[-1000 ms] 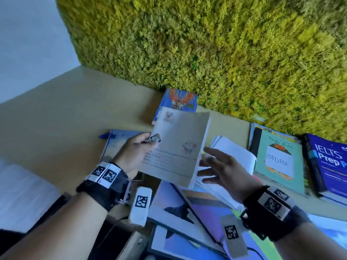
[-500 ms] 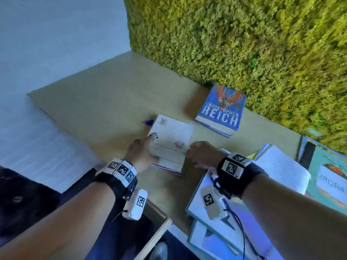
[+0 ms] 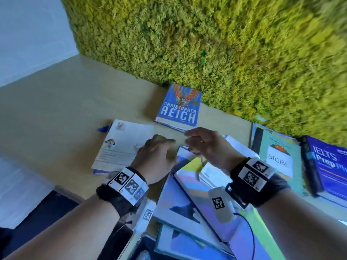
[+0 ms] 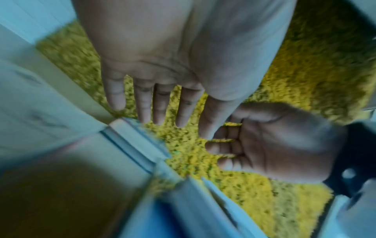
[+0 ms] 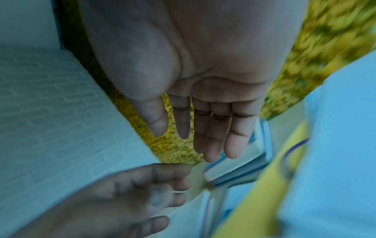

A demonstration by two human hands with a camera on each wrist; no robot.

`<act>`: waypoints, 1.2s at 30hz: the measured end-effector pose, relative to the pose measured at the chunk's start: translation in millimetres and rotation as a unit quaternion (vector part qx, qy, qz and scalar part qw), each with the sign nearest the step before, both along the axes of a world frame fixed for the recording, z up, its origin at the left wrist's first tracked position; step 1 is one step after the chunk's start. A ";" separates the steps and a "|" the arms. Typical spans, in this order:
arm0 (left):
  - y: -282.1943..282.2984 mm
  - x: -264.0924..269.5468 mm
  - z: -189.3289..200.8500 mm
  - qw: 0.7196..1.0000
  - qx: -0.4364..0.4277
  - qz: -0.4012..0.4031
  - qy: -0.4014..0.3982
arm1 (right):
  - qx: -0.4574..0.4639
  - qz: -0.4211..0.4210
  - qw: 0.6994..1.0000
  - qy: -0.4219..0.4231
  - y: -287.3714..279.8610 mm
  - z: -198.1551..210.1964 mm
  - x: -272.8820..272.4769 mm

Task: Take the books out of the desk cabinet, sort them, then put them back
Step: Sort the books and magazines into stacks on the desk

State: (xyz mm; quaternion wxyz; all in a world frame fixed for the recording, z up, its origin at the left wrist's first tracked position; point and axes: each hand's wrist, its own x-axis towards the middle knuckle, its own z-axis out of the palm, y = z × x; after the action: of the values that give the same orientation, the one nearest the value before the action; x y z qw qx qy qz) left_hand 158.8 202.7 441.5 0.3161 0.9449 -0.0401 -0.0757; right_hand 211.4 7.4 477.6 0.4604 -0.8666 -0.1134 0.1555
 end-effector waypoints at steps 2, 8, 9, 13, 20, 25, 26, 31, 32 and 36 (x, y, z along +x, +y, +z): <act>-37.6 7.0 10.7 0.999 -0.015 -0.048 -0.006 | -0.062 -0.061 0.996 -0.021 -49.7 -2.6 -7.7; -105.9 29.9 10.9 0.992 0.073 -0.087 0.053 | -0.253 -0.115 0.959 -0.059 -154.6 -33.9 -54.9; -111.6 32.0 9.2 0.991 0.093 -0.082 0.054 | -0.256 -0.106 0.959 -0.057 -159.5 -36.3 -63.7; -137.2 30.9 9.4 0.992 0.075 -0.058 0.088 | -0.185 -0.178 0.966 -0.014 -176.1 -56.5 -70.7; -150.7 20.2 -4.1 0.972 -0.141 -0.086 0.169 | 0.270 -0.370 0.880 0.127 -204.3 -35.8 -64.9; -149.2 27.6 8.2 0.943 -0.251 -0.020 0.220 | 0.384 -0.317 0.848 0.183 -219.9 -23.4 -63.9; -148.0 29.9 11.2 0.919 -0.320 -0.002 0.230 | 0.397 -0.307 0.846 0.182 -222.7 -21.3 -63.3; -154.5 19.5 26.1 0.786 -0.557 -0.052 0.265 | 0.413 -0.282 0.845 0.188 -230.4 -18.9 -62.6; -157.4 18.2 28.2 0.788 -0.561 -0.065 0.245 | 0.412 -0.280 0.847 0.186 -230.1 -17.1 -64.1; -169.3 15.8 36.3 0.800 -0.566 -0.063 0.191 | 0.361 -0.264 0.879 0.164 -227.8 -14.8 -70.4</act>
State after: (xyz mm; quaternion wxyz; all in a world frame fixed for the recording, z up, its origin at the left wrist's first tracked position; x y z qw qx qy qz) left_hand 174.6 33.4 477.8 0.7901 0.5597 -0.0741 -0.2387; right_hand 141.0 -220.3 462.8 0.7772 -0.6003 0.1488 0.1158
